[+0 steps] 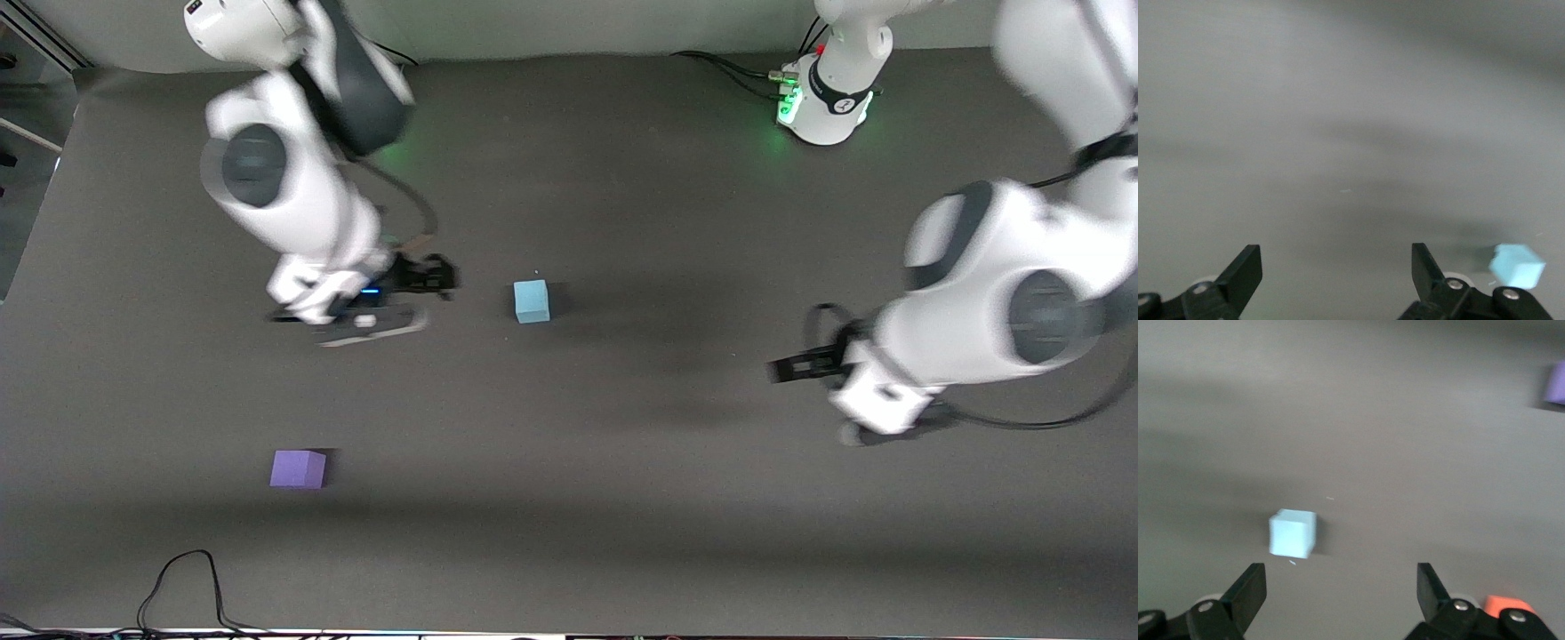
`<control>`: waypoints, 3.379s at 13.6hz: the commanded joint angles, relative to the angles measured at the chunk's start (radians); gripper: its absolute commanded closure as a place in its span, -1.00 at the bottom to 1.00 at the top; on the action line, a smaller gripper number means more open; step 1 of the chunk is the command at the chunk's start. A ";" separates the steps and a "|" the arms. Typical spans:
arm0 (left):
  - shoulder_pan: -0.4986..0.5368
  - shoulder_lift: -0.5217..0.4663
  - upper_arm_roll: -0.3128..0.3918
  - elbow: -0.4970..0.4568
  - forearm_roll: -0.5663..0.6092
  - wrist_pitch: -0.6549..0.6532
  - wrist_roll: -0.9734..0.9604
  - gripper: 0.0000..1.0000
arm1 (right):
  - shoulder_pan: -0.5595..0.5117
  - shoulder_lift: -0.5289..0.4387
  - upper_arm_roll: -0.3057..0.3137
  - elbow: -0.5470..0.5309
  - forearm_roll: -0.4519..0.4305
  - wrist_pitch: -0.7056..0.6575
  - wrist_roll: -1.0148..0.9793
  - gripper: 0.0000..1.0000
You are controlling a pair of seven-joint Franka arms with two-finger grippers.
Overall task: Place blue block between orange and purple blocks
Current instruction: 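Open the left gripper over the blue cube while the right gripper approaches, then lower the right gripper around the blue cube while the left gripper withdraws, then grasp the blue cube with the right gripper and carry it toward the orange cube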
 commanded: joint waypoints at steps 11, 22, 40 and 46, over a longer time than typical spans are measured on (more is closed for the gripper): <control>0.267 -0.320 -0.005 -0.219 -0.023 -0.092 0.406 -1.00 | 0.203 0.219 -0.017 -0.226 0.022 0.390 0.198 -1.00; -0.291 -0.521 0.605 -0.394 -0.113 -0.010 0.494 -1.00 | 0.256 0.230 -0.017 -0.351 0.082 0.540 0.218 -1.00; -0.280 -0.517 0.604 -0.323 -0.132 -0.075 0.506 -1.00 | 0.178 -0.080 -0.531 -0.271 0.084 0.075 -0.262 0.23; -0.288 -0.512 0.602 -0.326 -0.132 -0.075 0.508 -1.00 | 0.095 0.132 -0.581 -0.381 0.214 0.293 -0.529 0.23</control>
